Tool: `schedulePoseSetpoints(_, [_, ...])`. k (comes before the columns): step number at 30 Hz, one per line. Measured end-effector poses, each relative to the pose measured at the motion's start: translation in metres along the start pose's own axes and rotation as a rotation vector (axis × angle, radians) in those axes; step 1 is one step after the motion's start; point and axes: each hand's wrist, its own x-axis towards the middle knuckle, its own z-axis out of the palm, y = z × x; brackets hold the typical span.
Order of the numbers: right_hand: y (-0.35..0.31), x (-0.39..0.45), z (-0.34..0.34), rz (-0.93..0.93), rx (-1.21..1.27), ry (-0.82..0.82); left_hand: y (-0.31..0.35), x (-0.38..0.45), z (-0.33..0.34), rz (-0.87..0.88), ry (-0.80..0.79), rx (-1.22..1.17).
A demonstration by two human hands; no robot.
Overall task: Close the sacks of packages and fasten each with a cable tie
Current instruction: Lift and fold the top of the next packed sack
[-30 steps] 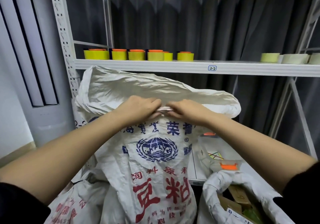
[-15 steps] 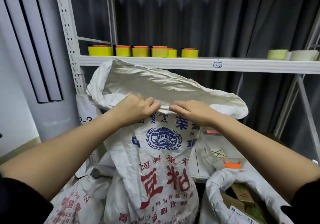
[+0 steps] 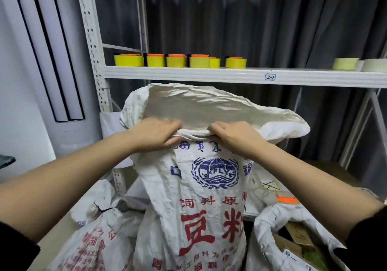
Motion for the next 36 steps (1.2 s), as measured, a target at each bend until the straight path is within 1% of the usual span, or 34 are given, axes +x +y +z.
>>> schedulePoseSetpoints(2, [0.002, -0.001, 0.005, -0.014, -0.073, 0.028, 0.002, -0.002, -0.001, 0.045, 0.076, 0.065])
schedulePoseSetpoints(4, [0.001, 0.005, 0.001, 0.063, -0.009, -0.02, 0.006, -0.003, -0.002, 0.117, 0.159, 0.121])
schedulePoseSetpoints(5, [-0.001, 0.012, -0.004, 0.113, 0.068, -0.081, 0.008, -0.003, -0.002, 0.154, 0.188, 0.153])
schedulePoseSetpoints(6, [-0.005, 0.019, -0.01, 0.168, 0.171, -0.177, 0.011, -0.001, 0.0, 0.183, 0.217, 0.183])
schedulePoseSetpoints(8, [-0.013, 0.034, -0.017, 0.277, 0.449, -0.412, 0.017, 0.004, 0.003, 0.197, 0.293, 0.204])
schedulePoseSetpoints(9, [-0.017, 0.039, -0.019, 0.331, 0.591, -0.497, 0.018, 0.006, 0.001, 0.189, 0.329, 0.186])
schedulePoseSetpoints(10, [-0.02, 0.041, -0.018, 0.373, 0.705, -0.542, 0.017, 0.007, 0.0, 0.182, 0.349, 0.15])
schedulePoseSetpoints(11, [-0.021, 0.04, -0.015, 0.394, 0.77, -0.554, 0.015, 0.006, -0.002, 0.177, 0.346, 0.117])
schedulePoseSetpoints(14, [-0.021, 0.032, -0.005, 0.393, 0.801, -0.529, 0.003, -0.006, -0.002, 0.151, 0.202, 0.088])
schedulePoseSetpoints(15, [-0.022, 0.029, -0.003, 0.403, 0.798, -0.492, -0.001, -0.011, 0.0, 0.139, 0.155, 0.076])
schedulePoseSetpoints(17, [-0.026, 0.024, -0.002, 0.408, 0.79, -0.366, -0.007, -0.02, 0.006, 0.114, 0.102, 0.032])
schedulePoseSetpoints(19, [-0.031, 0.019, -0.002, 0.398, 0.721, -0.245, -0.009, -0.024, 0.012, 0.091, 0.093, -0.037])
schedulePoseSetpoints(21, [-0.033, 0.014, -0.004, 0.383, 0.633, -0.159, -0.013, -0.026, 0.014, 0.075, 0.113, -0.108])
schedulePoseSetpoints(25, [-0.029, -0.001, -0.011, 0.316, 0.394, -0.094, -0.026, -0.031, 0.01, 0.05, 0.15, -0.161])
schedulePoseSetpoints(26, [-0.027, -0.004, -0.013, 0.277, 0.325, -0.062, -0.028, -0.032, 0.01, 0.041, 0.163, -0.141])
schedulePoseSetpoints(28, [-0.024, -0.011, -0.01, 0.144, 0.186, 0.004, -0.028, -0.033, 0.013, 0.017, 0.173, -0.088])
schedulePoseSetpoints(30, [-0.02, -0.014, -0.006, 0.094, 0.1, 0.012, -0.023, -0.031, 0.014, 0.031, 0.156, -0.022])
schedulePoseSetpoints(32, [-0.021, -0.011, -0.004, 0.127, 0.058, -0.024, -0.018, -0.027, 0.01, 0.096, 0.163, 0.048])
schedulePoseSetpoints(33, [-0.025, -0.006, -0.006, 0.175, 0.101, -0.065, -0.017, -0.025, 0.007, 0.118, 0.17, 0.071])
schedulePoseSetpoints(34, [-0.03, 0.001, -0.009, 0.241, 0.166, -0.142, -0.015, -0.022, 0.004, 0.126, 0.165, 0.083])
schedulePoseSetpoints(36, [-0.039, 0.02, -0.014, 0.372, 0.365, -0.294, -0.01, -0.015, -0.001, 0.152, 0.17, 0.08])
